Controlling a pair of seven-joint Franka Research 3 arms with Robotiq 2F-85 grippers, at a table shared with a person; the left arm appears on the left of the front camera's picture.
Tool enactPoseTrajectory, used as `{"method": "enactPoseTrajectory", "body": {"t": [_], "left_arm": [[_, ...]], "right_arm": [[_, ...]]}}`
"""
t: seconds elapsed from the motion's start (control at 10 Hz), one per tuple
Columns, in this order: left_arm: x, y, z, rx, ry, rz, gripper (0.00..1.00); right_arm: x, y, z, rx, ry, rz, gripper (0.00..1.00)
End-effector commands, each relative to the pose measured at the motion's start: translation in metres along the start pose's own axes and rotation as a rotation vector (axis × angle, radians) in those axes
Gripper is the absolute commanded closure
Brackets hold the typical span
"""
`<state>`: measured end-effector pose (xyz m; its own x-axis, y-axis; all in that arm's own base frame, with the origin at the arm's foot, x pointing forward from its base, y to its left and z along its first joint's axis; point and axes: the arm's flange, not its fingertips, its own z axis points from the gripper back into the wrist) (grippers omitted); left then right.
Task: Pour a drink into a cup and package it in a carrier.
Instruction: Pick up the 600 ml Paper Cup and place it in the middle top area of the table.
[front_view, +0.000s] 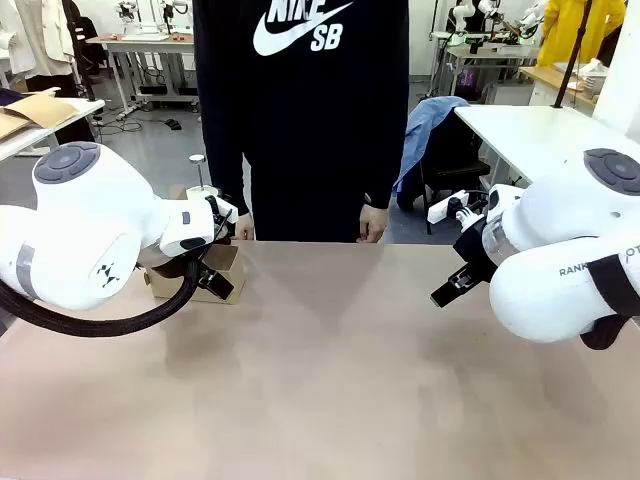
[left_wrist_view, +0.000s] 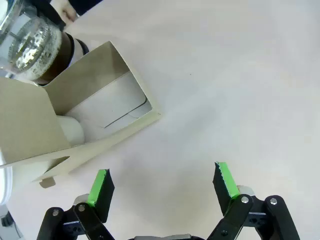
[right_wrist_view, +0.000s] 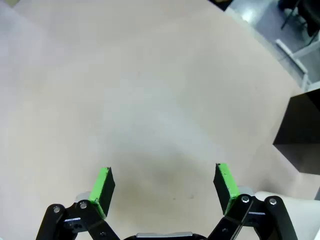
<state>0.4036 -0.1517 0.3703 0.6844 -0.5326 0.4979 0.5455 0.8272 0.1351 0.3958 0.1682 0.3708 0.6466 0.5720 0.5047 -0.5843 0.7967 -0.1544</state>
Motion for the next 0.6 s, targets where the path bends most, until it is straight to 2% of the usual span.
{"method": "enactPoseTrajectory", "body": {"t": [0.0, 0.5], "left_arm": [[0.0000, 0.0000, 0.0000, 0.000, 0.000, 0.000, 0.00], [0.0000, 0.0000, 0.0000, 0.000, 0.000, 0.000, 0.00]], "right_arm": [[0.0000, 0.0000, 0.0000, 0.000, 0.000, 0.000, 0.00], [0.0000, 0.0000, 0.0000, 0.000, 0.000, 0.000, 0.00]]}}
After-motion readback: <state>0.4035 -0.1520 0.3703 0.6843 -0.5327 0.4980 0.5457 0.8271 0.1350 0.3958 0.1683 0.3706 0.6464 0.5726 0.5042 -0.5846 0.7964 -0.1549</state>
